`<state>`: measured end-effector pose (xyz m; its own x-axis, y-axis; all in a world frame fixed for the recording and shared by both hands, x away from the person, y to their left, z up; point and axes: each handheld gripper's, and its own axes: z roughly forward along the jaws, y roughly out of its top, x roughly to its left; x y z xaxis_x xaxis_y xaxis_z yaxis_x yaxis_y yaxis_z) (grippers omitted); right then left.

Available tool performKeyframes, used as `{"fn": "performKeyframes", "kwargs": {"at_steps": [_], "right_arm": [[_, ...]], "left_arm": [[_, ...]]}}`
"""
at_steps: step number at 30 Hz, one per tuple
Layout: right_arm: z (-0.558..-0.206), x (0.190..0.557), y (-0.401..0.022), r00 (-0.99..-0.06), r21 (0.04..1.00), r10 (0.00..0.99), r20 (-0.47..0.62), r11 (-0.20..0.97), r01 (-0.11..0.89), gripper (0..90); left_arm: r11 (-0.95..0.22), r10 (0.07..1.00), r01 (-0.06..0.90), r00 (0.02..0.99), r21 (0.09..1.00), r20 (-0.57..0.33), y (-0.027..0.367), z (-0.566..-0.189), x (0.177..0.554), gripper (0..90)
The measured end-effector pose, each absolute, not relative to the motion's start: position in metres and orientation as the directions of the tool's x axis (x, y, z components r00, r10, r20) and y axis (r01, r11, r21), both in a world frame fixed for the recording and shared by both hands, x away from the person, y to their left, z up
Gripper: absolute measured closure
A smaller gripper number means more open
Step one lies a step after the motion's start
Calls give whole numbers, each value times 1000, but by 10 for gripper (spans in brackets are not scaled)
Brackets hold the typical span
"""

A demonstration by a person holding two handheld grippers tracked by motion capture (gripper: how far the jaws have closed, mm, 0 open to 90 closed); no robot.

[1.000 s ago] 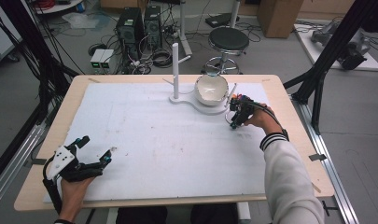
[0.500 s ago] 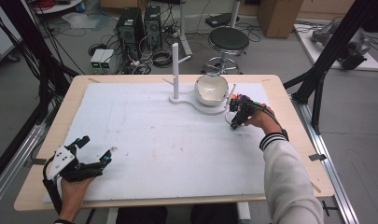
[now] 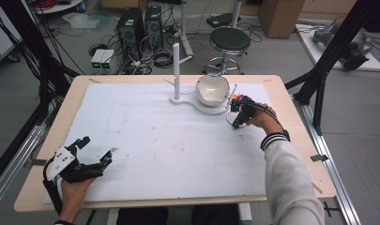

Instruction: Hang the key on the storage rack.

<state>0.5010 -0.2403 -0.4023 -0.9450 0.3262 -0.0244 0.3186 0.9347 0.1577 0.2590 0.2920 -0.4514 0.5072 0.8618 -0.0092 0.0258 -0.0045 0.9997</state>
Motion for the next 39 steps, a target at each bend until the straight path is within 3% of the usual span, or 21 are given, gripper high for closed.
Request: {"fn": "performKeyframes", "kwargs": {"at_steps": [26,39], "right_arm": [[-402,498,-237,-950,136,305,-63,946,294,872],[-383,495,-248,-927,258,372,-44,901,349,880]], "left_arm": [[-3,863,23,505,1000,-9,292,-451,259,17],[-3,863,24,505,1000,-10,292,-451,259,17]]}}
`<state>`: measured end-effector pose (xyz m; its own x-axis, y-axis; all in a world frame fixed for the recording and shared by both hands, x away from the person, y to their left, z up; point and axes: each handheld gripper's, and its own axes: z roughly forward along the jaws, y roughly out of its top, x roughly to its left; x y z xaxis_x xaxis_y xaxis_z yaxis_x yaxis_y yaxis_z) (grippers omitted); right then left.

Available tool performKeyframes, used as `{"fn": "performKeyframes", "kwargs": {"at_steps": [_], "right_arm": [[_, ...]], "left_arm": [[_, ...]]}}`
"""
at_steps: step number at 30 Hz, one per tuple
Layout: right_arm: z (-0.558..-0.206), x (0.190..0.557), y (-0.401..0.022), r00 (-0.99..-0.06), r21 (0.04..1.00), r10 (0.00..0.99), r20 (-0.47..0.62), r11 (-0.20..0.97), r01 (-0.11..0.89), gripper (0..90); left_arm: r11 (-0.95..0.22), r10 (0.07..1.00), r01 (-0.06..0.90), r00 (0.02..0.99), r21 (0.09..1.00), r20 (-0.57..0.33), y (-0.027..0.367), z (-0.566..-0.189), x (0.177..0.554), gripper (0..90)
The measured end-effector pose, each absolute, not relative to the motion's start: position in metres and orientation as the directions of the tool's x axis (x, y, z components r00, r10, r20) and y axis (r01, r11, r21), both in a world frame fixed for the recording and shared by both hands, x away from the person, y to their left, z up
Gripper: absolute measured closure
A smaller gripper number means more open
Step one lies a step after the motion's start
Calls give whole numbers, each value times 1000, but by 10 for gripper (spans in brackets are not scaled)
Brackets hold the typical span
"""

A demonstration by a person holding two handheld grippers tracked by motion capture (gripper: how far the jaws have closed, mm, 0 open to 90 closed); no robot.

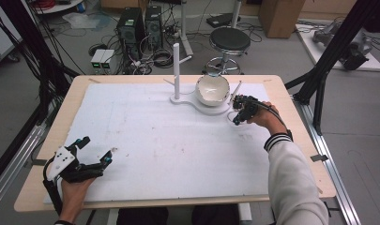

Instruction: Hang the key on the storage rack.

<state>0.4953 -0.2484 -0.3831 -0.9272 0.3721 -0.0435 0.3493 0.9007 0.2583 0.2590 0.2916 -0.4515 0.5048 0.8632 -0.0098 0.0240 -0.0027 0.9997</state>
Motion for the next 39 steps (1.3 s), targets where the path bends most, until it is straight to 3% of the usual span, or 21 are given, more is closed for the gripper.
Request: {"fn": "performKeyframes", "kwargs": {"at_steps": [22,32,39], "right_arm": [[-333,481,-285,-875,574,479,71,698,429,880],[-315,473,-292,-857,693,493,151,565,448,880],[-301,465,-285,-873,776,447,194,475,416,880]], "left_arm": [[-2,864,24,504,1000,-10,291,-452,259,17],[-3,864,25,503,1000,-10,291,-451,259,17],[-2,865,27,502,1000,-12,291,-451,259,17]]}}
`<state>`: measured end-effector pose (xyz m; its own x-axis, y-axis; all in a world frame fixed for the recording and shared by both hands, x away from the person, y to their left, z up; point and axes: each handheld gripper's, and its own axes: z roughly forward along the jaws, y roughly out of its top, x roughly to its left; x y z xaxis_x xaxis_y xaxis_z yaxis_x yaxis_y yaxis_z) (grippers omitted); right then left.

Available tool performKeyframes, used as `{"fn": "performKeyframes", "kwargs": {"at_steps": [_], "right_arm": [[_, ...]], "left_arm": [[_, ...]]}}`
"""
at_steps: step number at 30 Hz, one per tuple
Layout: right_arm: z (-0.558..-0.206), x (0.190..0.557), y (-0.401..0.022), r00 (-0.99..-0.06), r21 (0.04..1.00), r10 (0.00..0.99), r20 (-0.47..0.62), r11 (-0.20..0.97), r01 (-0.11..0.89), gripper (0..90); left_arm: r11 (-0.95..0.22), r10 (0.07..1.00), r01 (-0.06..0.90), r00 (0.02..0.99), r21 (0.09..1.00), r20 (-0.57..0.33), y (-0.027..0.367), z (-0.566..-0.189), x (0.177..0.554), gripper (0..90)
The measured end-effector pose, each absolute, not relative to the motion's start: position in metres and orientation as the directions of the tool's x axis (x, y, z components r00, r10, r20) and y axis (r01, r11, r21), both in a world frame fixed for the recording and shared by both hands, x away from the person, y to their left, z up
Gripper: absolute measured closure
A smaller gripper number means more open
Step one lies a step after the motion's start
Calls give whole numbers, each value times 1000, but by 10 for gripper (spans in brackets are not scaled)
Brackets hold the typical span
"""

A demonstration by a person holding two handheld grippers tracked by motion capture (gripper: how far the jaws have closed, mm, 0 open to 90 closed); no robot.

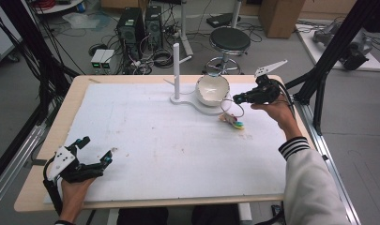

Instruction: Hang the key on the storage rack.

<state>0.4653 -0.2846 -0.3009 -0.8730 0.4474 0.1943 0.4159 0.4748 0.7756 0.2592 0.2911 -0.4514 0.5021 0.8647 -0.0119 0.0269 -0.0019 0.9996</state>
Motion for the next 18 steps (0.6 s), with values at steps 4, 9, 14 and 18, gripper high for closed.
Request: {"fn": "performKeyframes", "kwargs": {"at_steps": [4,9,14,18], "right_arm": [[-291,464,-277,-885,798,417,208,451,400,880],[-281,463,-263,-900,812,387,200,448,373,880],[-273,466,-245,-919,836,349,181,437,331,880],[-266,469,-230,-929,846,326,177,433,312,880]], "left_arm": [[-2,864,27,503,1000,-12,291,-451,259,17],[-2,864,28,503,1000,-13,291,-451,259,17],[-4,865,29,502,1000,-11,292,-451,259,17],[-4,864,30,504,1000,-12,292,-451,259,17]]}}
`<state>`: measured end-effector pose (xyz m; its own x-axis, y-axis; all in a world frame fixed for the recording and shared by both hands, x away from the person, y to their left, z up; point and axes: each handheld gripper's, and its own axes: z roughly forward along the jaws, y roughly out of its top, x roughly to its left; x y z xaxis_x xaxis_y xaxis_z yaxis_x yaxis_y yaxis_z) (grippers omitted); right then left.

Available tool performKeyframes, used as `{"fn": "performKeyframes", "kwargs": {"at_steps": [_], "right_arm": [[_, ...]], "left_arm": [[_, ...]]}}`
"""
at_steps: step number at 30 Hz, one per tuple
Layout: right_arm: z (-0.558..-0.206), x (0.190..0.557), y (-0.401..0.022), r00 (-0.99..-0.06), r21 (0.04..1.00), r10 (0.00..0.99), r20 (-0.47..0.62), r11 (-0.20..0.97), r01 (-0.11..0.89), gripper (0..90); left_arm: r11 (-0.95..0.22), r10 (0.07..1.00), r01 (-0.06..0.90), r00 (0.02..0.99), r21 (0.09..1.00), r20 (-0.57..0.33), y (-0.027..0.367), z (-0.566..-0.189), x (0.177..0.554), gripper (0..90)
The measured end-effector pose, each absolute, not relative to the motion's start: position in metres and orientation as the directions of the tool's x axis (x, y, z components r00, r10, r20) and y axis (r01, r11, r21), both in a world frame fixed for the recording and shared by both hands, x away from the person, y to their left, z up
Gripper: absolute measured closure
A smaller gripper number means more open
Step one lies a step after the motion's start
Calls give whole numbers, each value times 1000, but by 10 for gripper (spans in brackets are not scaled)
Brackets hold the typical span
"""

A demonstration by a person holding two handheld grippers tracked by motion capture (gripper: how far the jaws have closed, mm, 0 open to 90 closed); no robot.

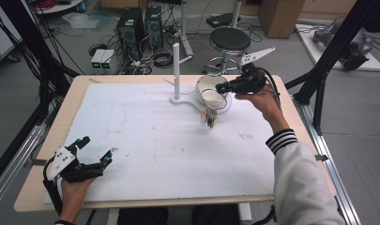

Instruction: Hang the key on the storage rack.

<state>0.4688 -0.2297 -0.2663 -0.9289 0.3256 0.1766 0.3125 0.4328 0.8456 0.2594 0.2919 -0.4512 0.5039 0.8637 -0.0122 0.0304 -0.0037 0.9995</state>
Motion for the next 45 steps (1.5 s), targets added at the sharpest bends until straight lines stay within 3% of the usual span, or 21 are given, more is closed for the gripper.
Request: {"fn": "performKeyframes", "kwargs": {"at_steps": [24,45], "right_arm": [[-247,501,-139,-941,883,304,151,386,267,880],[-263,530,-116,-904,894,398,154,334,299,879]], "left_arm": [[-5,865,28,502,1000,-10,292,-451,259,17],[-1,866,32,500,999,-15,292,-451,259,17]]}}
